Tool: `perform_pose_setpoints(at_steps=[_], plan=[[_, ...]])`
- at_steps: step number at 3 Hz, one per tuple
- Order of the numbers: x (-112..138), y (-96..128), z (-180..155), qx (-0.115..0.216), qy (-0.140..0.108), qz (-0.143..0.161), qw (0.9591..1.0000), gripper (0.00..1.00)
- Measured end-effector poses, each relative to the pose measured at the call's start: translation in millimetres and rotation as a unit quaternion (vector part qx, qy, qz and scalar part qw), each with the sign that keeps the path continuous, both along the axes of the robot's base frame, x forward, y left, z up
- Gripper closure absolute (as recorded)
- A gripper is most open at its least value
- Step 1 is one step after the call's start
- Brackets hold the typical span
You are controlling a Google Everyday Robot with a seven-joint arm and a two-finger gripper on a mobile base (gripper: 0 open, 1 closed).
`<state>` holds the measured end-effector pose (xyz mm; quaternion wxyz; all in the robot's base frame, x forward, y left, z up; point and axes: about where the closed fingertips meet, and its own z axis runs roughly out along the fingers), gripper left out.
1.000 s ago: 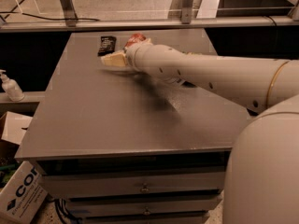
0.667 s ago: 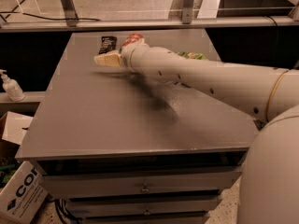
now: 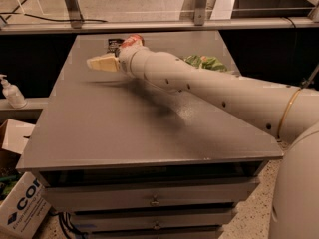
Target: Move coke can near rxbar chocolate
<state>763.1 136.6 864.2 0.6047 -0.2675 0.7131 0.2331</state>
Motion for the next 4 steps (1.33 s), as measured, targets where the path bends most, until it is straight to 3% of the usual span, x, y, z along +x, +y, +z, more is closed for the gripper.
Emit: perform_pose_setpoints(at_steps=[2,4], plan=[[-20,-9,5,0.016,-0.002,0.003,0.9999,0.0],[-31,-43,4,0.013,-0.001,-0.023,0.9997,0.0]])
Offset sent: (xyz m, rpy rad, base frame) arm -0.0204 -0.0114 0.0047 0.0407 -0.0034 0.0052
